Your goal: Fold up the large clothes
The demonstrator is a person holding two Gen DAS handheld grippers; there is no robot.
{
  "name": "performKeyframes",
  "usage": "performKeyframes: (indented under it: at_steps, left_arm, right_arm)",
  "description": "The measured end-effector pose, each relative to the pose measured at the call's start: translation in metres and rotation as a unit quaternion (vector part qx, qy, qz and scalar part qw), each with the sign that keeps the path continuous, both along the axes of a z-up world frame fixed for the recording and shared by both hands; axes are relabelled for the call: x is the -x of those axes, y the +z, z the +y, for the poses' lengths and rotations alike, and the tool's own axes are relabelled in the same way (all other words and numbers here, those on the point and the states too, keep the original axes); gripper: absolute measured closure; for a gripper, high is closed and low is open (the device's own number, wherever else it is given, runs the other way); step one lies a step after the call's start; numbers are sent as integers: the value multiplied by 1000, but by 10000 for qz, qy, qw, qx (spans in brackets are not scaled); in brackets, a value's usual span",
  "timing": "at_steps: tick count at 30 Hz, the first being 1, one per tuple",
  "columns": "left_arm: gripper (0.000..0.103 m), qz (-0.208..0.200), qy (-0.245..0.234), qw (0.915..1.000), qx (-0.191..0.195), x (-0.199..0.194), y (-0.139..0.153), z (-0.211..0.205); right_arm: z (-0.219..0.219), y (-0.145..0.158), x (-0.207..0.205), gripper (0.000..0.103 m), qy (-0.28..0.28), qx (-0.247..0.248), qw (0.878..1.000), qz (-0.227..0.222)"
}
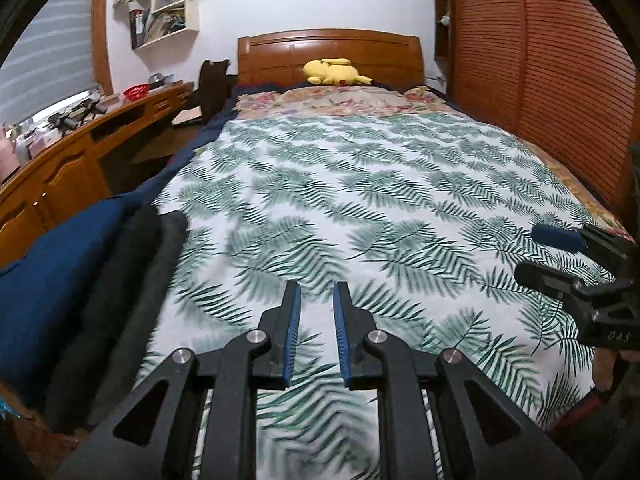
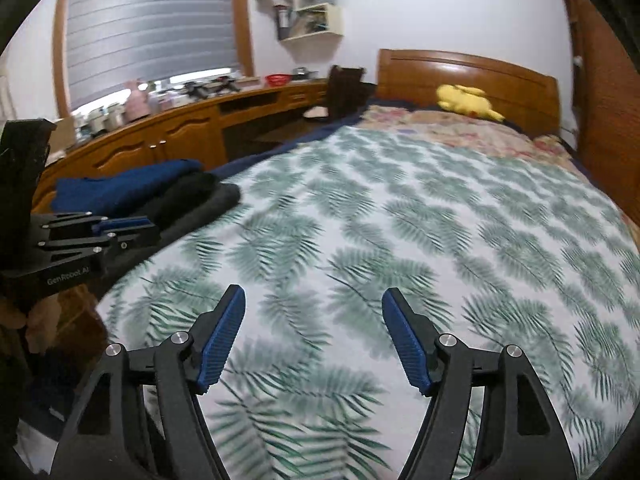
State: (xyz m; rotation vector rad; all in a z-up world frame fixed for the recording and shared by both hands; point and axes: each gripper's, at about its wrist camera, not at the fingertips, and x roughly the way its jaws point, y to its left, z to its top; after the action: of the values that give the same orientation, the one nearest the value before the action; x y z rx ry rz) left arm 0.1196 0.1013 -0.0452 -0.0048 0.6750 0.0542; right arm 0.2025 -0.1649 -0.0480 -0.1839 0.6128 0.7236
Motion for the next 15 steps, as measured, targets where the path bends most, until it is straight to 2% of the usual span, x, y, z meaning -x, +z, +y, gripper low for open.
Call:
performKeyframes:
  at_steps: [7,15]
  left_arm:
    - [86,161,-374,9989,218,-21,-21,-54]
    - [86,192,-544,9979,309,-16,-28,-92]
  right_arm:
    - [-59,-24,-7,15,-707,96,9973,145]
    - [-115,-32,-4,14,-1512,145,9878,334]
